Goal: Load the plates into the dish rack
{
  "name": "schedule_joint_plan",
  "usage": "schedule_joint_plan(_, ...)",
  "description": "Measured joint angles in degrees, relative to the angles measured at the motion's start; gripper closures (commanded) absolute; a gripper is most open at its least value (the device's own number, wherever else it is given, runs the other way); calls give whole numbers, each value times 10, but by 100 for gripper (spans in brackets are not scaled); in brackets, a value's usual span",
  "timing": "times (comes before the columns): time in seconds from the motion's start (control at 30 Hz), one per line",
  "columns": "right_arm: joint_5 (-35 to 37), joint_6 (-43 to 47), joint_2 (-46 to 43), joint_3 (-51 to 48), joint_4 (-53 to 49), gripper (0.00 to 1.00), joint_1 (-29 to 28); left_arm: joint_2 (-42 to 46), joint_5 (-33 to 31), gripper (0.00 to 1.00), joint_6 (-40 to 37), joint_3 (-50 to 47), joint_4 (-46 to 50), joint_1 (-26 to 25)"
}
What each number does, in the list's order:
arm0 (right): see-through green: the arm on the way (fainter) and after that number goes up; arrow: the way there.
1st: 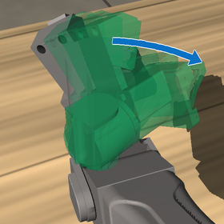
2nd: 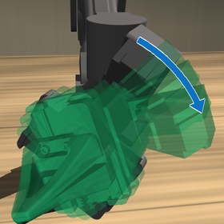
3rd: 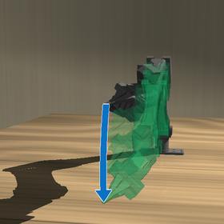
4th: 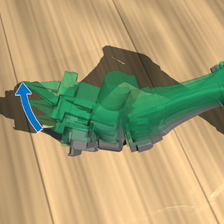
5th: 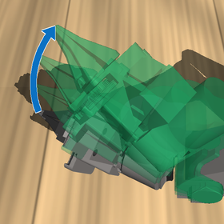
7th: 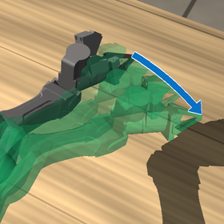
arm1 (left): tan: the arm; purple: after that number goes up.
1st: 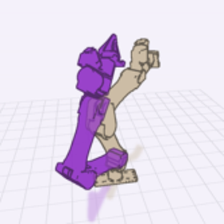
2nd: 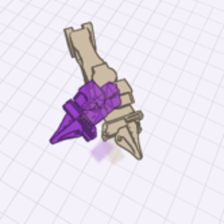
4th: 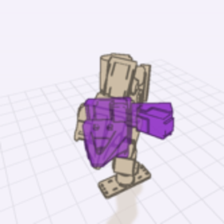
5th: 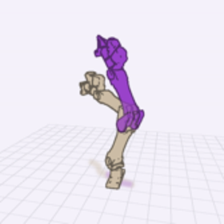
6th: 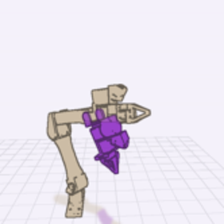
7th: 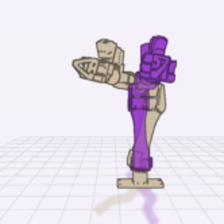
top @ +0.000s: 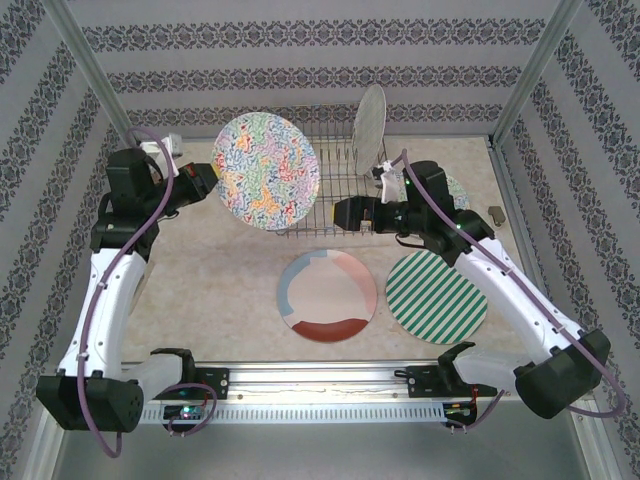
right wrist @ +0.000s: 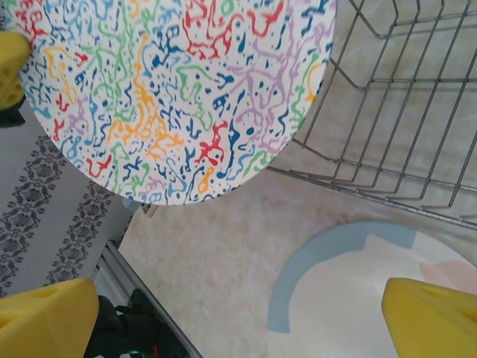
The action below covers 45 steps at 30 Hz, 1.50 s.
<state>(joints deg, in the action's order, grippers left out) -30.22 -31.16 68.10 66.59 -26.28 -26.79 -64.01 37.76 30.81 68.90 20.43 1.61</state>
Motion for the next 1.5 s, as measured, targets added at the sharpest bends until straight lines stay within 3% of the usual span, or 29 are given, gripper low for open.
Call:
schedule_joint_plan(0.3,-36,0,-19,-5,20,2,35,-38,103,100,75,-23,-147,0)
schedule_joint_plan(0.57,-38,5,-29,-11,27,2,83,-64,139,100,134,-76,-250,0)
schedule_joint_plan(0.77,-80,15,-15,-10,38,2,136,-87,167,100,188,-115,-328,0)
schedule_joint_plan(1.2,-221,31,84,35,90,2,184,-91,209,100,218,-124,-381,0)
schedule_joint_plan(1.5,-260,31,140,72,115,3,184,-112,224,100,225,-129,-402,0)
